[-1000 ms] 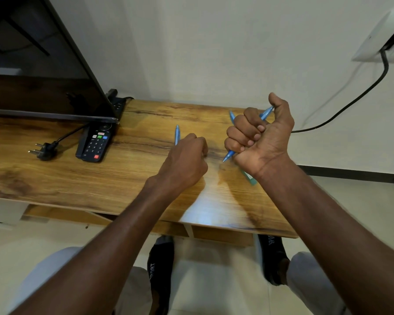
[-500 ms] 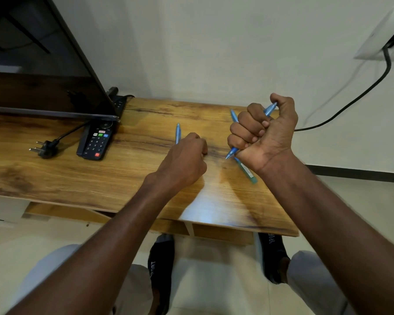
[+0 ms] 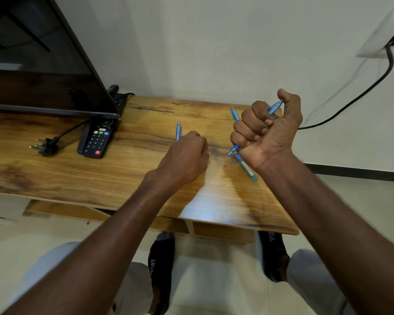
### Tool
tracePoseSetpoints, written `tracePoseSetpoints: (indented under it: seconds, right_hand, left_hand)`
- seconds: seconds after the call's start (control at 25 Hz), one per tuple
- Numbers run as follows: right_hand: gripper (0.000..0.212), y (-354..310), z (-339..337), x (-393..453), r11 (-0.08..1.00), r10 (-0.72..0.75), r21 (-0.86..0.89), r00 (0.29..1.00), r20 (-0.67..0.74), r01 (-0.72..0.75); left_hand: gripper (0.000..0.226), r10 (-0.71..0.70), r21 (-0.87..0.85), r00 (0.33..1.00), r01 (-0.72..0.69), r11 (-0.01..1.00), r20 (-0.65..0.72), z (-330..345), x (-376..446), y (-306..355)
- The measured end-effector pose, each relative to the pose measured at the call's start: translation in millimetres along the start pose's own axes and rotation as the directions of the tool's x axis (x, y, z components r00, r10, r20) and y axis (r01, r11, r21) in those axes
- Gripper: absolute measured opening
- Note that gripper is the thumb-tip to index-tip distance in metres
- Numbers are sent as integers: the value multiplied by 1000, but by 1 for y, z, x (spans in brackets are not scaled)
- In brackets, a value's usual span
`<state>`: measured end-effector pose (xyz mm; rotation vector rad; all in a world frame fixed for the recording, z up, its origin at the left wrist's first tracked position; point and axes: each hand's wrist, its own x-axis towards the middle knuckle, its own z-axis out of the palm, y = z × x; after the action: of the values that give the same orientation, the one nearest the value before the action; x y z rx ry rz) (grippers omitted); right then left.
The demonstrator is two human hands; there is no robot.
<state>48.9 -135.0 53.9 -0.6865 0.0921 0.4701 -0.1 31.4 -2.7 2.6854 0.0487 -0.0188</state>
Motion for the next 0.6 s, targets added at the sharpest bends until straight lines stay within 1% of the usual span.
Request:
tracePoseSetpoints:
  seconds: [0.12,0.28,0.4,0.52,0.6]
  right_hand:
    - [53,-1,2,-1,999,-21,-33,1000,21,22]
    - [63,-3,4,-2,995,53,-92,996,73,-46]
    - [56,-3,5,-2,991,74,-123,991,114,-60]
    - [50,-2,4,-2,990,36,-142,994,103,-21]
    - [49,-1,1,-3,993,29,-114,996,90,-18]
  left_hand:
    - [20,0,-5,1000,0,1000,0,2,1,-1]
    - [18,-3,2,1000,3,1000,-4,2,1,0]
    - [17,-5,-3,1000,5,1000,-1,1,1,0]
    - [17,-1,-5,1000,1,1000,0,0,0,1]
    - [17,-3,-9,1000,3,1000,-3,0,-1,1]
